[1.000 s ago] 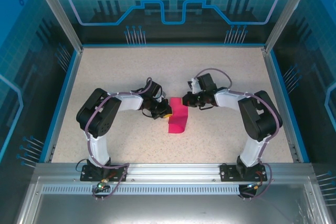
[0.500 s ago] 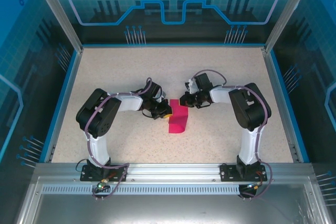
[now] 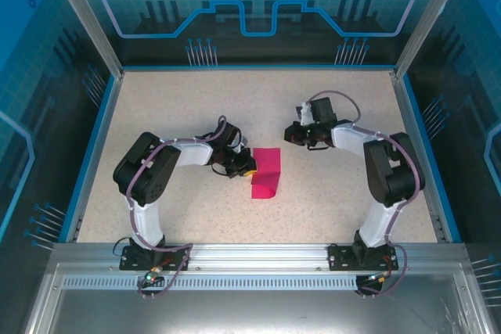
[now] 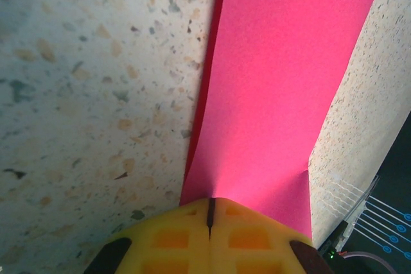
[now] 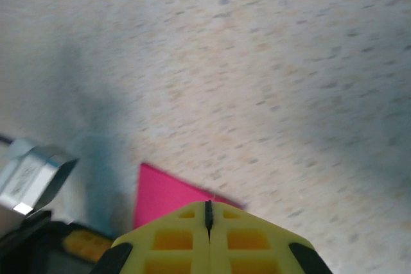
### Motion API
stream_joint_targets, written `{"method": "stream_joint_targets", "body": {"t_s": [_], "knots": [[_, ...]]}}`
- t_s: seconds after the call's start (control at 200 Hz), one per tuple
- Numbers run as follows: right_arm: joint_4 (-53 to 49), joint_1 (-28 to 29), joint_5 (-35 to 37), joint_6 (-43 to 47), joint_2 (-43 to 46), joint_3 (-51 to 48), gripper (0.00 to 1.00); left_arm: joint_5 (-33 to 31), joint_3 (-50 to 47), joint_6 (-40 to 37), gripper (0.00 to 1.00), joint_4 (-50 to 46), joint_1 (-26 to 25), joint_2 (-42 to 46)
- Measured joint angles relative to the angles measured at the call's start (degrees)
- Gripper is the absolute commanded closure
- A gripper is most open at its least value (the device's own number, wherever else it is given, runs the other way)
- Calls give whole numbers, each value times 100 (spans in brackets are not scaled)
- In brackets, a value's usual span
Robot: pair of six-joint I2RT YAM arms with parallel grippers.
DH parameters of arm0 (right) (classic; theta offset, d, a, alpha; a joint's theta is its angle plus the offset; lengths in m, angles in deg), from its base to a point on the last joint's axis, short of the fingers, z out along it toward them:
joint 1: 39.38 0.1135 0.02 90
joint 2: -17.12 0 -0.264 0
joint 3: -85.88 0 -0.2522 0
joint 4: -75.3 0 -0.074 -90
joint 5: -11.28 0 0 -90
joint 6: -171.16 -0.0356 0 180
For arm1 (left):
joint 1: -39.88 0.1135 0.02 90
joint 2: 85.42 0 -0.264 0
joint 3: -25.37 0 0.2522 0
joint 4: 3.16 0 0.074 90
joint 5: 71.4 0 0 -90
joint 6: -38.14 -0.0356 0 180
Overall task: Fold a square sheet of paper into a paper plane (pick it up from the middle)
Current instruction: Fold the square sheet of paper in half at the center of the table.
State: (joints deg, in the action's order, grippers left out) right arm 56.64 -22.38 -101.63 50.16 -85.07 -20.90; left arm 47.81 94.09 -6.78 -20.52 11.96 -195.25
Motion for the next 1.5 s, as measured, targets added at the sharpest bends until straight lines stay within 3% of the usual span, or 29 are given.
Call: {"method": "stream_joint_targets", "body": {"t_s": [0.145, 0.36, 1.24, 1.5], "knots": [[50, 597, -2, -317, 522, -564, 100, -2, 0, -17, 100, 7, 0, 0], [313, 1233, -26, -826, 527, -1353, 100, -7, -11, -22, 100, 61, 0, 0], [798, 1276, -195, -789, 621, -2059, 100, -50, -168, -15, 100, 337, -11, 48], [496, 1462, -407, -669, 627, -1652, 100, -48, -195, -7, 100, 391, -11, 57]]}}
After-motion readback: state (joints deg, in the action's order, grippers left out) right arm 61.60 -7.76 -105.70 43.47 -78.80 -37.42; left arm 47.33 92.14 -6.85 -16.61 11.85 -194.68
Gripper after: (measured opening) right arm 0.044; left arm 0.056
